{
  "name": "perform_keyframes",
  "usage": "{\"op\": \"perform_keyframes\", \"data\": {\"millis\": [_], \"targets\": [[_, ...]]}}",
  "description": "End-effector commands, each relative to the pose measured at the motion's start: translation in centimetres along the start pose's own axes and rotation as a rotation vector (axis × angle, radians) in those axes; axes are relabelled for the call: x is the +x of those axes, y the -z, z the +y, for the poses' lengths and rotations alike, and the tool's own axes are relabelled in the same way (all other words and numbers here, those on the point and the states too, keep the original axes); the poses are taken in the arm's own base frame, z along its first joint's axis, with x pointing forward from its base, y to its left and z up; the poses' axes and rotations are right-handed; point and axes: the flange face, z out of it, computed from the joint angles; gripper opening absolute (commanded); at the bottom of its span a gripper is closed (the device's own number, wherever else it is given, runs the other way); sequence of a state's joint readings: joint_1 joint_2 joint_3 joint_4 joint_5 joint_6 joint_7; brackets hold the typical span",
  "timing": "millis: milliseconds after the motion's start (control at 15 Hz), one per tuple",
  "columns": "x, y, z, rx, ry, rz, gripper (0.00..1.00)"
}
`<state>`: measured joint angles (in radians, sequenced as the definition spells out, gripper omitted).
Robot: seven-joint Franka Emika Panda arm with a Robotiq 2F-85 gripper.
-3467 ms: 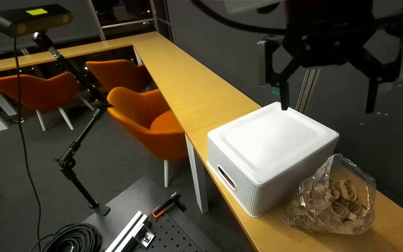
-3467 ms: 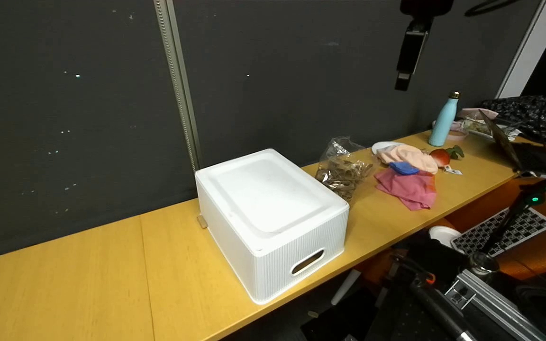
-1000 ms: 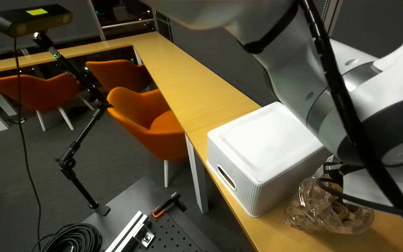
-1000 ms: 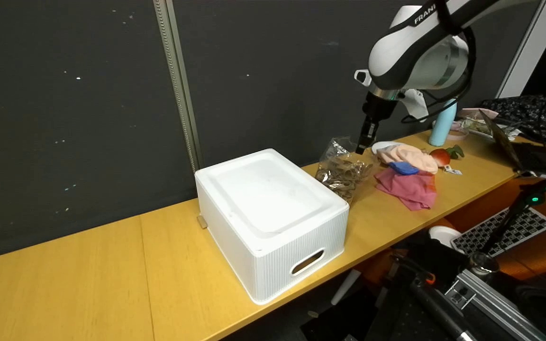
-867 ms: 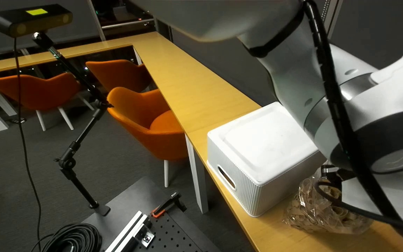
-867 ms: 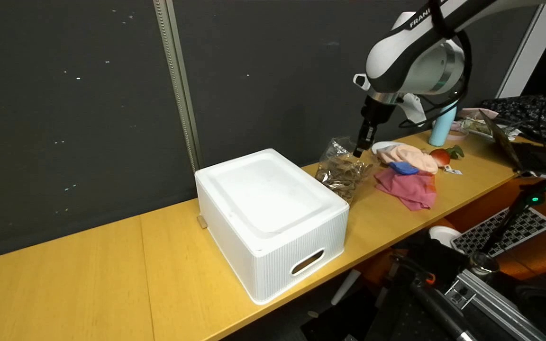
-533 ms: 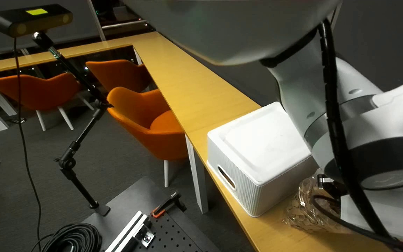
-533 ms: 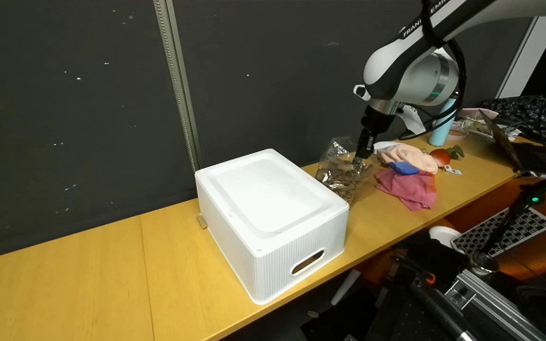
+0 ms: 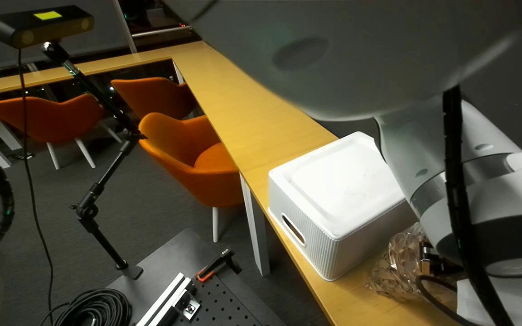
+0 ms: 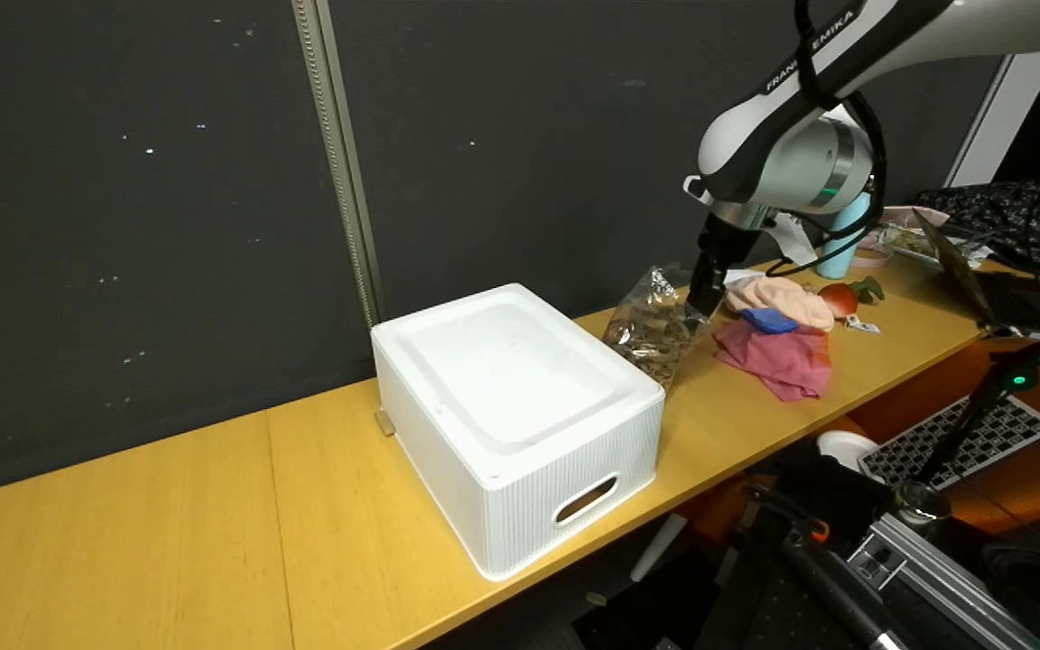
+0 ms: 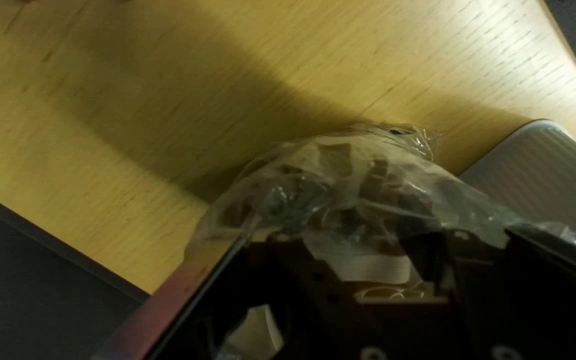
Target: Put some rubber bands on the basket
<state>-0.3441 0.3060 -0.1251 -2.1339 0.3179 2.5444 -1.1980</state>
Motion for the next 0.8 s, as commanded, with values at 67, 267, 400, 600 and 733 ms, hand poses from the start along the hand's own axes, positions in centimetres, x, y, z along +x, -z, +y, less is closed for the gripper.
{"op": "perform_keyframes", "data": {"millis": [67,267,400,600,733], "targets": [[0.1,-1.8,1.7,-0.007,0.015,0.003,0.91],[0.6,-3.0,2.3,-0.009,0.023,0.000,0.98],[1.2,-3.8,2.7,-0.016,0.026,0.000,0.98],[2.0,-4.1,3.0,-0.028,0.030,0.011,0.81],[2.5,-3.9,3.0,-0.037,0.029,0.020,0.61]]}}
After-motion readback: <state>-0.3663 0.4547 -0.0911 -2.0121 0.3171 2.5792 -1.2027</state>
